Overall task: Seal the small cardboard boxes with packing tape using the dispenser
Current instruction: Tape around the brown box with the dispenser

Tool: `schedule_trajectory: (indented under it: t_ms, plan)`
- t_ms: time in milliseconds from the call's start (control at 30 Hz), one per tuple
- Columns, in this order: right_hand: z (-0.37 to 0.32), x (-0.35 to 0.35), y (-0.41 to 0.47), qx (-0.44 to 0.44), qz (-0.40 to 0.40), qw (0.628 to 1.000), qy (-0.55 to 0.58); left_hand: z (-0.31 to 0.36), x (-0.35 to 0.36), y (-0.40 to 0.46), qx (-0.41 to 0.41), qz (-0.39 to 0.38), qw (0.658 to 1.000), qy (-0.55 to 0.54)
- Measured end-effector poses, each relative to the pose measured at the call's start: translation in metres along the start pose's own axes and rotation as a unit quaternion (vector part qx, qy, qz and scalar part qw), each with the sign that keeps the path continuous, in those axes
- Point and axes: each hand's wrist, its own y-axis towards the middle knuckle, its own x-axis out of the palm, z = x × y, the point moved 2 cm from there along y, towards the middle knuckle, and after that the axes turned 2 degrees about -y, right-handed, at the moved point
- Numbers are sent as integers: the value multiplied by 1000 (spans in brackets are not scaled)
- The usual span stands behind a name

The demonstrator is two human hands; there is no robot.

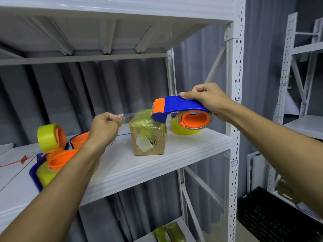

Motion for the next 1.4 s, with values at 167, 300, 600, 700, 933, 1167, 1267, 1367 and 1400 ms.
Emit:
schedule_trajectory:
  t_ms: [167, 300, 600, 700, 933, 1167, 1267, 1367, 1400]
  plan:
    - [6, -5, 3, 3, 8, 1000, 1, 5, 3, 1, 23, -17, 999, 19]
    - [6, -10, 6, 12, 8, 1000, -10, 6, 8, 3, 16, -38, 999, 31]
    - [17, -4, 7, 54, -9, 998, -18, -1, 16, 8, -10, -73, 997, 26]
    - [18, -1, 9, 60, -15, 998, -21, 2, 13, 7, -41, -74, 996, 16]
    - [21, -2, 11, 63, -18, 997, -31, 6, 13, 9, -20, -90, 992, 85]
    - [26, -1, 13, 76, -21, 996, -28, 4, 19, -5, 291, -131, 940, 122]
    - [30, 0, 14, 84, -20, 996, -22, -7, 17, -1, 295, -148, 938, 112]
    - [32, 0, 15, 90, -19, 996, -15, -20, 16, 1, 283, -161, 943, 68]
    - [34, 0, 15, 91, -18, 996, -12, -24, 17, 1, 275, -160, 947, 48]
